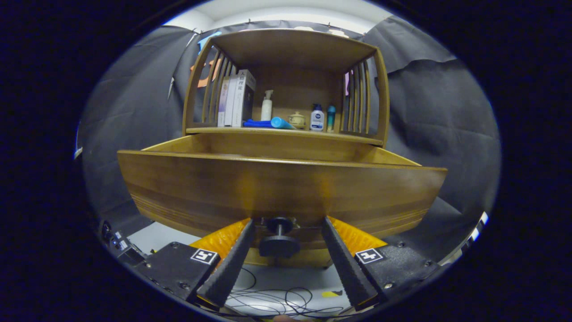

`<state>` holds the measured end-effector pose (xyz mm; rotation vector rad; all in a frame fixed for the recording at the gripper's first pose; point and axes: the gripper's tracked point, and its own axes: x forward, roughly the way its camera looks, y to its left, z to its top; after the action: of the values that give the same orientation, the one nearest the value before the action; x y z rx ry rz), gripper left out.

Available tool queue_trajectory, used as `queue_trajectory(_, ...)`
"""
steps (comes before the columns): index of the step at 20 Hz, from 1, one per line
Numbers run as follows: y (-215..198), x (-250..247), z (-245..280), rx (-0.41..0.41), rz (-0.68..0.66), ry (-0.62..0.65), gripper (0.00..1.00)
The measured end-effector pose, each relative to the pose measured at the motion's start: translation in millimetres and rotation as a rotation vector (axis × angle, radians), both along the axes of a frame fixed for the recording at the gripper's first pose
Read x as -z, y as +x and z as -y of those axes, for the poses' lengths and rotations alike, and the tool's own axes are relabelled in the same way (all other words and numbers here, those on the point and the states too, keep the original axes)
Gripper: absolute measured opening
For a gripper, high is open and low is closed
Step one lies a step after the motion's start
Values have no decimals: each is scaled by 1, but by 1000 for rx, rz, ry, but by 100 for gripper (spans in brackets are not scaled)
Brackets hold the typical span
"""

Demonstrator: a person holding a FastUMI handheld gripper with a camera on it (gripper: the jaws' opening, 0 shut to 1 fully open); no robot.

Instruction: Pull open the drawer, take out the items inside it, and place them on the countertop above the cabinet.

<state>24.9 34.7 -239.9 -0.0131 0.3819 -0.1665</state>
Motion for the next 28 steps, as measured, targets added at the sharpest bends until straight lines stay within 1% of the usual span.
queue_trajectory(2, 4, -1, -1, -2, 6, 25, 96)
queue_trajectory(6, 7, -1, 0, -8, 41, 14, 96)
queue_trajectory(11, 15, -1, 1, -16, 66, -47, 96)
queue_trajectory(14, 24, -2, 1, -16, 70, -40, 96)
queue_trajectory(19, 44, 0, 4, -21, 84, -83, 96)
queue_trajectory(24, 72, -9, 6, -21, 103, -82, 97)
queue_trajectory(25, 74, -3, 7, -20, 81, -76, 97)
queue_trajectory(28, 97, -5, 8, -15, 79, -63, 97)
